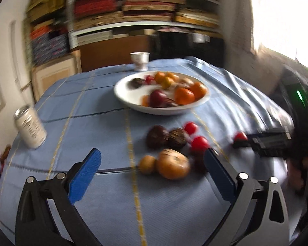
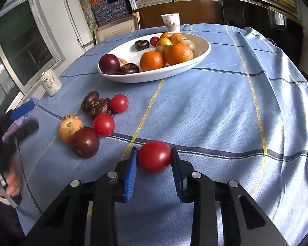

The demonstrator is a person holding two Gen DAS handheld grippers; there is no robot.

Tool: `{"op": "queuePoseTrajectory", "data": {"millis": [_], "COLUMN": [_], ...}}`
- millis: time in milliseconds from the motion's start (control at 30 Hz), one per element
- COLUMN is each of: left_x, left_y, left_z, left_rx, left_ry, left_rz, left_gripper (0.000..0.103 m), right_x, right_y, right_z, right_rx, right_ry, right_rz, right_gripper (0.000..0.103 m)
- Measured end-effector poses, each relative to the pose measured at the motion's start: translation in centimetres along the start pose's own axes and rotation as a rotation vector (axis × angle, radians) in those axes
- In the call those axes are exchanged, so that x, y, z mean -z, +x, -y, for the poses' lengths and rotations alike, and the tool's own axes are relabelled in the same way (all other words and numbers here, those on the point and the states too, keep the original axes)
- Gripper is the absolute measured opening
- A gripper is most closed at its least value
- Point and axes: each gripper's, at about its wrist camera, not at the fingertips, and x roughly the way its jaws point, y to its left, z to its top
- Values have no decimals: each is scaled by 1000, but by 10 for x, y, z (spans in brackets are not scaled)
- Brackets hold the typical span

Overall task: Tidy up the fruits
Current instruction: 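Grasp a red tomato with the right gripper while the left gripper grasps a brown onion-like fruit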

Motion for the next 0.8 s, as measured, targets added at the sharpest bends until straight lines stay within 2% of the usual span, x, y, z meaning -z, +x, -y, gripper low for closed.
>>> {"op": "queuePoseTrajectory", "data": {"millis": [100, 167, 200, 267, 333, 400, 633, 800], "left_x": [3, 2, 2, 2, 2, 4, 6, 7], "left_y": [-2, 0, 4, 13, 20, 23, 36, 43], "left_z": [18, 20, 20, 16, 15, 16, 27, 30], "left_rx": [7, 26, 42, 80, 83, 76, 132, 151], "left_ry": [86, 99, 98, 92, 119, 158, 351, 412], "left_rz": [11, -2, -19, -65, -89, -95, -121, -129], "left_gripper": [95, 81, 78, 64, 58, 58, 58, 58], "right_x": [-1, 0, -1, -1, -1, -1, 0, 1], "right_y": [0, 0, 0, 0, 0, 0, 0, -1], "right_z": [3, 3, 3, 3, 3, 3, 4, 5], "right_rx": [-5, -6, -5, -5, -5, -5, -8, -14], "right_ry": [14, 17, 16, 17, 17, 18, 21, 26], "right_rz": [-5, -6, -6, -7, -6, -6, -6, -7], "right_gripper": [33, 34, 34, 34, 34, 34, 34, 34]}}
